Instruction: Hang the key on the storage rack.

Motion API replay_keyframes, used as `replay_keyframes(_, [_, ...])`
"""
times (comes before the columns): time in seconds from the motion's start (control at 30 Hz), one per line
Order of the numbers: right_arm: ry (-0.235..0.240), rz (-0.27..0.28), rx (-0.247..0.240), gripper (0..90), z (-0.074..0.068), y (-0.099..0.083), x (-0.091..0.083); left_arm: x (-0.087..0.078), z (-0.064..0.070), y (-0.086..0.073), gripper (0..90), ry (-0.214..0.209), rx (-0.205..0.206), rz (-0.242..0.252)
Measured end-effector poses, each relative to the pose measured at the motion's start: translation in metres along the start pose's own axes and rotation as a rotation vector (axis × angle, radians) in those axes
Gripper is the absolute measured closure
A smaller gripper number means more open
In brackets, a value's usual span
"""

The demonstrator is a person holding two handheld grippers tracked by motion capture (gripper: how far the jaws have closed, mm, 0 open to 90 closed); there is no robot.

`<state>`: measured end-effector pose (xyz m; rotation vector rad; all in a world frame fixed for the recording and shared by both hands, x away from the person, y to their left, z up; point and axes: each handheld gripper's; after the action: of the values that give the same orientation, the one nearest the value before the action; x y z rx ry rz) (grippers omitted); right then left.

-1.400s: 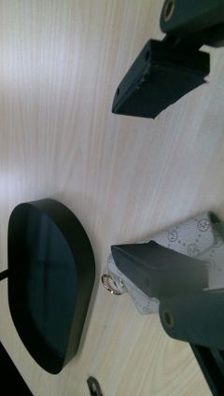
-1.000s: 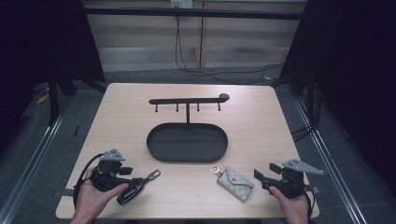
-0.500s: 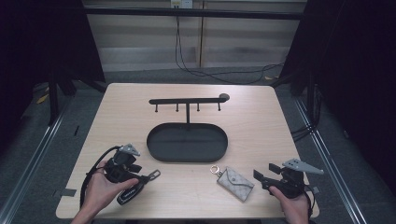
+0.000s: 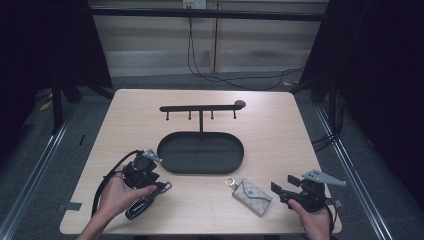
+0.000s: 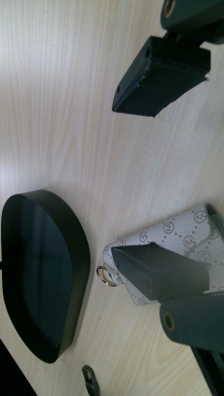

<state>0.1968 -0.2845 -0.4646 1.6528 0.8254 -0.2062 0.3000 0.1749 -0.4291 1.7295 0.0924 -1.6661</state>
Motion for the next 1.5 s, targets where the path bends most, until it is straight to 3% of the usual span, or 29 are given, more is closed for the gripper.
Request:
replay_keyframes(0.23, [-0.001,-0.009,0.001,25.3,0.000,0.000,0.001,0.016,0.001,0.006,57.2,0.002,0.012,-0.105])
replay_keyframes(0.63, [-0.016,-0.012,0.001,25.2,0.000,0.000,0.002,0.031,-0.005,0.007,61.0,0.008,0.039,-0.178])
replay_keyframes(0.7, [-0.016,-0.016,-0.003,25.3,-0.001,0.000,0.002,0.035,-0.004,0.010,61.9,0.011,0.046,-0.208])
replay_keyframes(0.77, [-0.023,-0.016,-0.004,25.2,-0.001,0.000,0.002,0.037,-0.002,0.012,63.1,0.036,0.051,-0.211])
replay_keyframes(0.93, [-0.026,-0.018,-0.003,25.2,-0.001,0.000,0.002,0.040,0.000,0.015,65.4,0.044,0.056,-0.239])
replay_keyframes(1.23, [-0.026,-0.022,-0.004,25.3,-0.001,0.000,0.003,0.046,0.000,0.015,64.8,0.024,0.059,-0.278])
replay_keyframes(1.47, [-0.033,-0.040,-0.017,25.3,-0.002,0.000,0.004,0.049,0.001,0.019,67.8,0.039,0.064,-0.290])
replay_keyframes(1.5, [-0.036,-0.042,-0.019,25.3,-0.003,0.000,0.005,0.050,0.001,0.021,67.9,0.036,0.067,-0.314])
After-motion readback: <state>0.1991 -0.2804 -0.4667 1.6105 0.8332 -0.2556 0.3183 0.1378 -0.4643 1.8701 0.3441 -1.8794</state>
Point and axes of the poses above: each handheld gripper's, and its own axes: x roughly forward along the jaws, y roughly out of its top, z roughly to its right, and after that the axes turned 3 degrees about x, right-handed
